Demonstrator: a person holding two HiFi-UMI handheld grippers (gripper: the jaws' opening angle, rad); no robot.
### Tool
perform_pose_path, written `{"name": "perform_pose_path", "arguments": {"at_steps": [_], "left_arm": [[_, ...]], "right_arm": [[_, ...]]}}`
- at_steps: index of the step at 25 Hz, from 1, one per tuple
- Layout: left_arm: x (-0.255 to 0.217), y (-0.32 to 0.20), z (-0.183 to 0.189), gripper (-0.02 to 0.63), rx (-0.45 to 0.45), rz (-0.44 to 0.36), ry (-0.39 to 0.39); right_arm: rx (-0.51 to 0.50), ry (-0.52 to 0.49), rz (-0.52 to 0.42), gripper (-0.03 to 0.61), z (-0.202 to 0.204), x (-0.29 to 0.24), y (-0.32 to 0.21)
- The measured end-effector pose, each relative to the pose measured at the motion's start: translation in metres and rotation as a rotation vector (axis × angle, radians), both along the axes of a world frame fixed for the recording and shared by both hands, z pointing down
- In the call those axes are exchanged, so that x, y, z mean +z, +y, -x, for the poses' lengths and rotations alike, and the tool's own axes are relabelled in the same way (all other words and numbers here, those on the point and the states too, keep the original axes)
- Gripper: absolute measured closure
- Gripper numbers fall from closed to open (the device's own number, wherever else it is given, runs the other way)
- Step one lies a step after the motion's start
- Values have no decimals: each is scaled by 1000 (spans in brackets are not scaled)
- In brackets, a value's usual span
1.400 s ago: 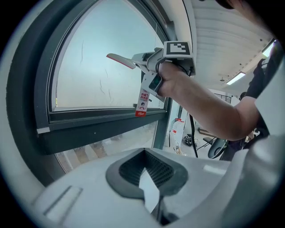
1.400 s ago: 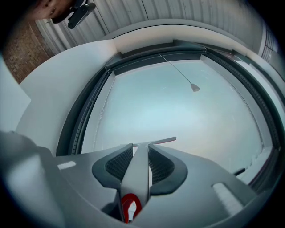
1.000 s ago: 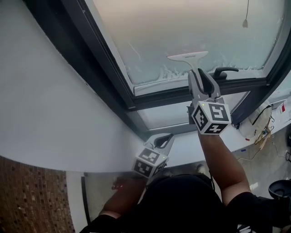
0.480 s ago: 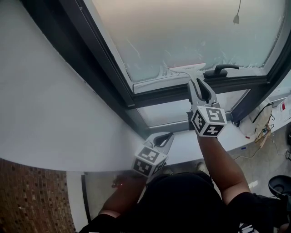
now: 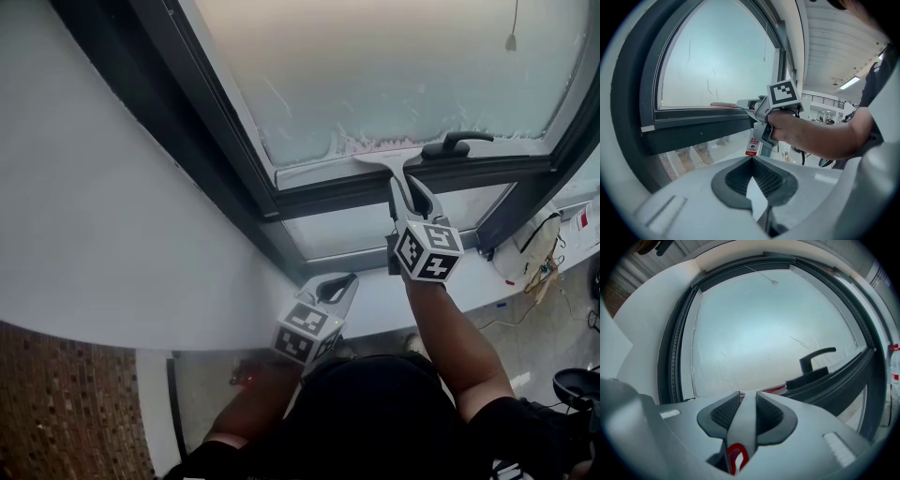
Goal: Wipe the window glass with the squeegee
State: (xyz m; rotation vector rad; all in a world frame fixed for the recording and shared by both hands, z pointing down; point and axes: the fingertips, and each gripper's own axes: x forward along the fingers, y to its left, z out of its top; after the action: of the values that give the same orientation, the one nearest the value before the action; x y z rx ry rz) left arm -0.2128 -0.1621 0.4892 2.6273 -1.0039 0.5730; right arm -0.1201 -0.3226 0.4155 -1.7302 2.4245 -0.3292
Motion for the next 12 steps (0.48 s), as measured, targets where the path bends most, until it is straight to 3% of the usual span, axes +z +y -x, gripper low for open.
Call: {"name": "perform_pose_path", "arguments": {"at_steps": [12], "left_arm": [[1, 7, 5, 614, -13, 11, 17]], "right_arm": [[-6, -21, 22, 453, 4, 6, 0]]}}
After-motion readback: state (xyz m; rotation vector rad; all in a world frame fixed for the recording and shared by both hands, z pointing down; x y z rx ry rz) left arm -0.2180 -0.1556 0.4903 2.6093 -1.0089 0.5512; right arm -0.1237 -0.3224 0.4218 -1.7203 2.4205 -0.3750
